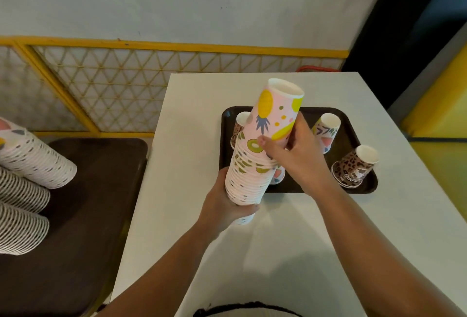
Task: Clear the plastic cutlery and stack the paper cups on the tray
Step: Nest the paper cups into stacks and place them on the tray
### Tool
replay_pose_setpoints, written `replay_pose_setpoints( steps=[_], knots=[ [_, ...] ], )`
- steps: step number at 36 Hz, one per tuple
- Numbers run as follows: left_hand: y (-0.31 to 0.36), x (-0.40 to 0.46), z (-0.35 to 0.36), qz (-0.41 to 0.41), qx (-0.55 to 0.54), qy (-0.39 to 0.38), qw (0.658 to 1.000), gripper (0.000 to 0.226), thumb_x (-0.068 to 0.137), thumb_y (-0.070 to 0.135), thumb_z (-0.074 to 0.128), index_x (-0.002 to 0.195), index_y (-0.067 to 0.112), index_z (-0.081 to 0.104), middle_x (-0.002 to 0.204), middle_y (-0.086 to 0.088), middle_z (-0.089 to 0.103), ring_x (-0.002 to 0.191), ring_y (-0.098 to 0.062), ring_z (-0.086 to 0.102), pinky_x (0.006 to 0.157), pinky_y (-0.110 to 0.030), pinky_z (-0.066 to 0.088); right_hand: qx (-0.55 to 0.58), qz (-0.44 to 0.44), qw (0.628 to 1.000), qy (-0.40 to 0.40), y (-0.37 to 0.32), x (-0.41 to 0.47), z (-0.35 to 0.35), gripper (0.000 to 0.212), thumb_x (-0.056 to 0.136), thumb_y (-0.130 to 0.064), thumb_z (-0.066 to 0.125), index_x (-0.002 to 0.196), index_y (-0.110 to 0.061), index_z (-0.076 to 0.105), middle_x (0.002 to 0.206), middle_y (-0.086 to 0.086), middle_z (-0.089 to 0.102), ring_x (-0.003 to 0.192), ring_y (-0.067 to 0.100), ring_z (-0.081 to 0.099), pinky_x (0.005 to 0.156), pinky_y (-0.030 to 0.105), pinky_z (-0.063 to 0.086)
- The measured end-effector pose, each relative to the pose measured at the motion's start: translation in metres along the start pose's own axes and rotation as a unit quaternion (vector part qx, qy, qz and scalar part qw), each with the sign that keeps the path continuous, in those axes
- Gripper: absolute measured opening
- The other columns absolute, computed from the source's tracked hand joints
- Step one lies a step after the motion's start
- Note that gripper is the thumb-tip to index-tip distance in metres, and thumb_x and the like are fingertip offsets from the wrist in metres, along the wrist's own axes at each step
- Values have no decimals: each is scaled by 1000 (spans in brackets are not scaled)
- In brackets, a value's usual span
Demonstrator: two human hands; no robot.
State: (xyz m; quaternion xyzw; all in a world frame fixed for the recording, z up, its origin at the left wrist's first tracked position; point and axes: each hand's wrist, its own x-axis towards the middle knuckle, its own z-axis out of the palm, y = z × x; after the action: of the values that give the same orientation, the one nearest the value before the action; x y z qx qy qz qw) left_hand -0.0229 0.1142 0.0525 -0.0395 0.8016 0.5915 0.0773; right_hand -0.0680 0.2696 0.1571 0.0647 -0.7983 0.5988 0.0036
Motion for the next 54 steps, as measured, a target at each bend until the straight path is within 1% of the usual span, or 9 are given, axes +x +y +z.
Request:
replay_pose_setpoints(
  steps=[14, 18, 27, 32, 35, 38, 45, 50, 54],
  knots=[
    [-6, 4, 2, 0, -10, -2, 1000, 78, 46, 31, 84, 111, 46, 43, 113, 23, 60, 108, 1, 57, 89, -27, 49, -1, -11, 1000, 4, 0, 5, -5, 55, 73, -33, 75, 119, -25, 46, 115, -6, 65, 106, 9, 63, 91, 44, 52],
    [-7, 3, 1, -8, -12, 1, 1000, 78, 46, 30, 83, 110, 49, 42, 111, 25, 60, 104, 6, 56, 84, -20, 48, 20, -3, 1000, 16, -5, 10, -6, 64, 61, -50, 70, 117, -27, 48, 113, -8, 66, 104, 9, 64, 90, 43, 53],
    [-11, -2, -2, -27, -8, 13, 1000, 84, 45, 31, 82, 117, 42, 40, 111, 20, 60, 103, 2, 57, 78, -17, 47, 252, -8, 963, 97, -17, 18, -20, 62, 69, -31, 71, 121, -5, 52, 115, 9, 66, 106, 24, 64, 92, 41, 51],
    [-14, -2, -5, -36, -9, 23, 999, 83, 46, 29, 84, 116, 40, 40, 107, 21, 60, 101, 2, 57, 74, -14, 46, 330, -6, 923, 197, -3, 25, -30, 42, 78, -23, 63, 116, -13, 52, 116, 5, 65, 110, 21, 62, 93, 35, 51],
    [-14, -3, -6, -42, -23, 31, 998, 85, 48, 25, 86, 120, 34, 41, 106, 21, 60, 99, 2, 57, 72, -13, 44, 202, 1, 943, 264, 25, 29, -27, 45, 81, -22, 68, 119, -11, 48, 111, 0, 63, 100, 6, 62, 87, 20, 49],
    [-14, -2, -7, -52, -55, 35, 996, 79, 47, 25, 83, 114, 39, 44, 106, 20, 62, 99, 1, 58, 71, -15, 46, 63, 18, 967, 247, 55, 28, -18, 54, 82, -17, 70, 127, -11, 42, 103, -12, 58, 86, -14, 53, 71, 0, 41],
    [-13, -1, -8, -43, -69, 40, 996, 83, 38, 40, 83, 111, 47, 43, 111, 19, 62, 103, -2, 59, 82, -28, 52, -31, 79, 984, 155, 99, 24, -1, 65, 72, -28, 78, 125, -23, 40, 109, -10, 57, 99, 9, 57, 81, 22, 46],
    [-10, -2, -6, -41, -73, 42, 996, 85, 37, 42, 81, 112, 48, 42, 110, 22, 61, 102, 1, 59, 77, -20, 49, -63, 102, 987, 103, 112, 25, 4, 79, 68, -36, 79, 133, -23, 37, 124, -6, 55, 111, 11, 54, 90, 27, 46],
    [-7, -1, -5, -40, -65, 44, 996, 86, 41, 35, 84, 115, 45, 42, 108, 23, 62, 100, 3, 59, 76, -20, 49, -67, 4, 982, 178, 97, 17, 5, 62, 84, -36, 66, 136, -18, 38, 138, -3, 46, 128, 8, 42, 106, 29, 36]
  ],
)
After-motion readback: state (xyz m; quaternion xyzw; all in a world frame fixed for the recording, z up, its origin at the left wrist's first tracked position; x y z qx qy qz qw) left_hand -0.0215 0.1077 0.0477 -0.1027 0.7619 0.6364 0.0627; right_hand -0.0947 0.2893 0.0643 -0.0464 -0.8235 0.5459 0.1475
